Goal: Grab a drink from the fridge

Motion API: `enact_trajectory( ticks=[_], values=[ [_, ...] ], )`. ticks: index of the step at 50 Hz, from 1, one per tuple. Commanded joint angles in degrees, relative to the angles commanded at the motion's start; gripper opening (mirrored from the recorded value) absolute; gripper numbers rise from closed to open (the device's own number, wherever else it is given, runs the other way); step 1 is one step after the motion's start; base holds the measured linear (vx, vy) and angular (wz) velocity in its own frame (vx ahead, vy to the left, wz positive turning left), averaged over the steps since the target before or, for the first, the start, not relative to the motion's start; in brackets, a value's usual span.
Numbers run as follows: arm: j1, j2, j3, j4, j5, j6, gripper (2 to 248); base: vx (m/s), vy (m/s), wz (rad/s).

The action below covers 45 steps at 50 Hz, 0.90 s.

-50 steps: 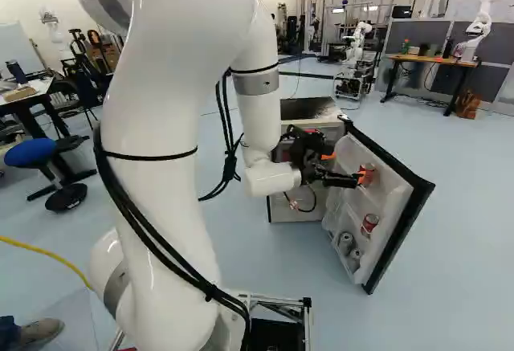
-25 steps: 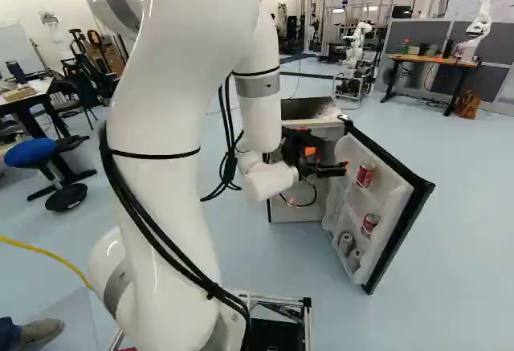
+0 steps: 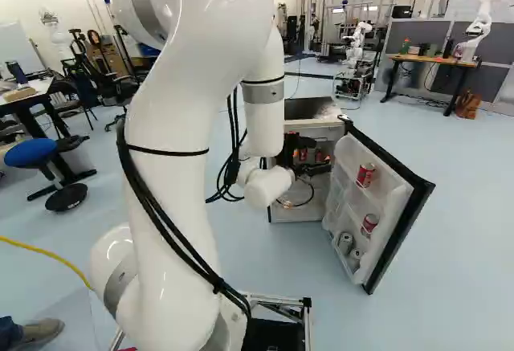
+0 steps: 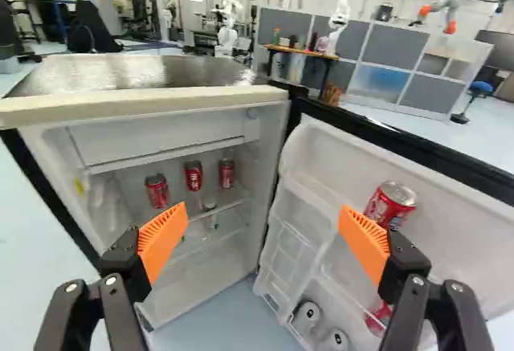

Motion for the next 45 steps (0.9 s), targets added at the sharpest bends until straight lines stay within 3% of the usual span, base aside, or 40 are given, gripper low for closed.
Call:
enact_trajectory(
  ticks=[23, 45],
  values=[
    [0.0, -4.1, -1.4, -13.6, 0.0, 0.0, 247, 0.0, 0.0, 0.0],
    [0.1, -9.0, -4.2, -15.2, 0.0, 0.0, 247, 0.0, 0.0, 0.0]
  ],
)
